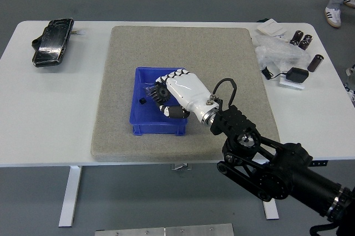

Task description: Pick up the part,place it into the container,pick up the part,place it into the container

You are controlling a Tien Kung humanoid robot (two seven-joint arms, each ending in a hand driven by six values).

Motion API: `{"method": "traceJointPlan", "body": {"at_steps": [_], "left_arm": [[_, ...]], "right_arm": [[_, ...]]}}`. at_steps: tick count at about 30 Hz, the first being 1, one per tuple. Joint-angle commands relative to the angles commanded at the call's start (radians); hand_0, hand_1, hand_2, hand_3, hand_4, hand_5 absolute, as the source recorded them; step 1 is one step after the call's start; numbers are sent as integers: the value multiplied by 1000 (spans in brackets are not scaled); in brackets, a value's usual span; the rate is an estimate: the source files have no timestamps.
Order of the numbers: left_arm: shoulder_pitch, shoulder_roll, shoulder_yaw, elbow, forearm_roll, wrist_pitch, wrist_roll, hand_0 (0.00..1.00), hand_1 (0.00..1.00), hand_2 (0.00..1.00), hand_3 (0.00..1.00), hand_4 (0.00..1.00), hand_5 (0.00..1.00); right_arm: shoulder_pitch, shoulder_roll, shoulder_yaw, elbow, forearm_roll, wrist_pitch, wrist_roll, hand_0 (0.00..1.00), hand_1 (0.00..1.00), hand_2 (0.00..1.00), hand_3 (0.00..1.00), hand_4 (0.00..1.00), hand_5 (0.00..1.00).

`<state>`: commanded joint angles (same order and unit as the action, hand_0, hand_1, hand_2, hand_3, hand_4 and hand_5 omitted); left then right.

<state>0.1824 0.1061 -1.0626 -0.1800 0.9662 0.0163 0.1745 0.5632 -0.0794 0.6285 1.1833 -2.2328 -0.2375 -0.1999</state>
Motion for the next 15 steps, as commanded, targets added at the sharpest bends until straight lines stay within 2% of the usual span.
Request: {"method": "traceJointPlan", "body": {"at_steps": [2, 3, 8, 9, 14, 15], "left_arm": [[-1, 0, -1, 0, 2, 0, 0, 654, 576, 575, 618, 719, 232], [-1, 0, -2, 0, 3, 0, -1, 654, 576, 574, 617, 719, 234], [0, -1, -1, 0, 2, 0, 1, 654, 576, 574, 617, 719, 234], [0, -1, -1, 0, 2, 0, 1, 654, 576, 574, 617, 719, 234], [1, -2, -1, 0, 3, 0, 0, 654, 576, 574, 617, 719, 234], [1, -2, -1, 0, 3, 0, 0, 654, 576, 574, 617, 718, 232]], "right_arm": [[-1, 0, -3, -5, 4, 0, -3, 995, 881, 855, 822, 730, 381], [-3, -1, -5, -7, 8, 0, -5, 998, 892, 861, 840, 798, 409], [-11, -3, 6, -4, 63, -26, 9, 998, 892, 861, 840, 798, 409], [-13, -4, 14, 0, 81, -32, 15, 998, 897, 864, 842, 826, 417], [-43, -20, 94, 40, 155, -72, 41, 998, 897, 864, 842, 826, 417], [-50, -24, 113, 45, 160, -79, 42, 998, 869, 852, 836, 842, 422]]}}
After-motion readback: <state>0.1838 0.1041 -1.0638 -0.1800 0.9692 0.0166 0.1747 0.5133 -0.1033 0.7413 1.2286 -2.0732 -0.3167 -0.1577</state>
